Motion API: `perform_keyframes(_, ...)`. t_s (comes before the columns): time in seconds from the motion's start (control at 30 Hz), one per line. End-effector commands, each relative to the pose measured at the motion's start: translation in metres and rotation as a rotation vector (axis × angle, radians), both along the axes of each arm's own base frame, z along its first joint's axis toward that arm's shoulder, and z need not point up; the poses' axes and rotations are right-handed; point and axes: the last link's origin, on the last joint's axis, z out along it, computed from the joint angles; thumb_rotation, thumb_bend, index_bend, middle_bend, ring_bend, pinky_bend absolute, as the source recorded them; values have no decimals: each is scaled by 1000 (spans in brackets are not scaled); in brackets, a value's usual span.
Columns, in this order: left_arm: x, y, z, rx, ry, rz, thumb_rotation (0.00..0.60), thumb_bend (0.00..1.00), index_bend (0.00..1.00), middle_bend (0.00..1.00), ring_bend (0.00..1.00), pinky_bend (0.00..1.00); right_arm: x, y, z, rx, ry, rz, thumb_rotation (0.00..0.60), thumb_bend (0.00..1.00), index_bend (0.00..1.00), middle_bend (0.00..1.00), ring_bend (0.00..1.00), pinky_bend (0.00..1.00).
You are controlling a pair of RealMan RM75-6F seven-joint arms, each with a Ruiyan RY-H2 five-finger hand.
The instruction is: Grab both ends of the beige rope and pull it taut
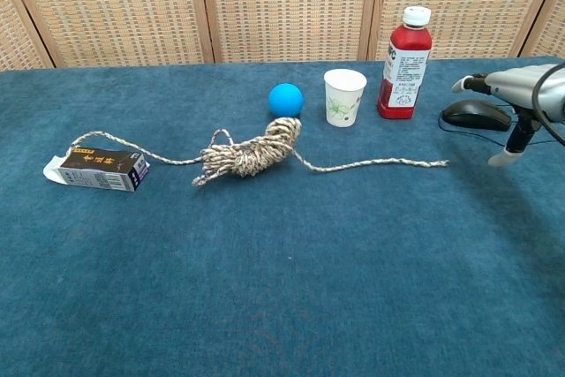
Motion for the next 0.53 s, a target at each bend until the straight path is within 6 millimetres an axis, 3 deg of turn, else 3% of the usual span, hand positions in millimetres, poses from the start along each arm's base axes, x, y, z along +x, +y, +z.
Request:
perform_keyframes(0.03, -3, -15, 17, 37, -37, -3, 600, 0, 0, 0, 0, 0, 2, 16, 20, -39, -63, 49, 600, 0, 0, 0, 0, 0)
perform_keyframes(0.3, -17, -80, 43, 90, -105, -9, 600, 0, 0, 0, 0, 0, -19, 66, 57, -100, -159, 147, 600, 0, 0, 0, 0, 0)
perform_keyframes(0.53, -27, -171, 41, 145, -124, 5, 600, 0, 0, 0, 0, 0, -41, 129, 89, -179, -153, 300, 600, 0, 0, 0, 0, 0)
